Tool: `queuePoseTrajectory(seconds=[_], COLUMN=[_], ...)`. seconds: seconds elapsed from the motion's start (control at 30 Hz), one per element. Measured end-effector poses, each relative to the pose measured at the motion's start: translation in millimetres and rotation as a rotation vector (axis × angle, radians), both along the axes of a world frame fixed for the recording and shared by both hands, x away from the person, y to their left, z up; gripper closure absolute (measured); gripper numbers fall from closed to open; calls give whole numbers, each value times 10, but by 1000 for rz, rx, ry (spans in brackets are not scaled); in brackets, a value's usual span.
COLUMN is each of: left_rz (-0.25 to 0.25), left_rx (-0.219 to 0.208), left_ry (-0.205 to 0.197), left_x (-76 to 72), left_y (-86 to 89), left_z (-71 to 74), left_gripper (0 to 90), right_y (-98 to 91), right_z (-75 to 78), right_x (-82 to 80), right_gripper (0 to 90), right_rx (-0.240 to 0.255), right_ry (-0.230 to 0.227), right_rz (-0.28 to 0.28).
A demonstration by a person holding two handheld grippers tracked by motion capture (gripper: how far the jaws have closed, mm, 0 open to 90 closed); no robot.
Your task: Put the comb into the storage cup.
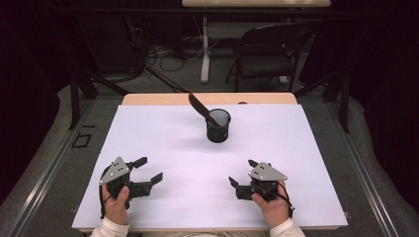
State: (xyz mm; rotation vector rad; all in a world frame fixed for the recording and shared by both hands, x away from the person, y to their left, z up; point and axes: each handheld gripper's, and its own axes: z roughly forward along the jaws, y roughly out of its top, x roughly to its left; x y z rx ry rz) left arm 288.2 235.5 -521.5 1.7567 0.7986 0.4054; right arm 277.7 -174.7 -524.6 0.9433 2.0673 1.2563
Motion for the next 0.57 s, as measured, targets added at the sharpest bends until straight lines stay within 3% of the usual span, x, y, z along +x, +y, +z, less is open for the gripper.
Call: queuePoseTrajectory(seconds=[0.57], left_rz=[-10], left_rx=[9], left_ry=[10], left_x=[19], left_y=[-47], left_z=[-29], left_gripper=[158], right_y=[-27], right_z=[-6], right_x=[5], right_gripper=[143], right_rx=[2], right_ry=[1], right_rz=[-6])
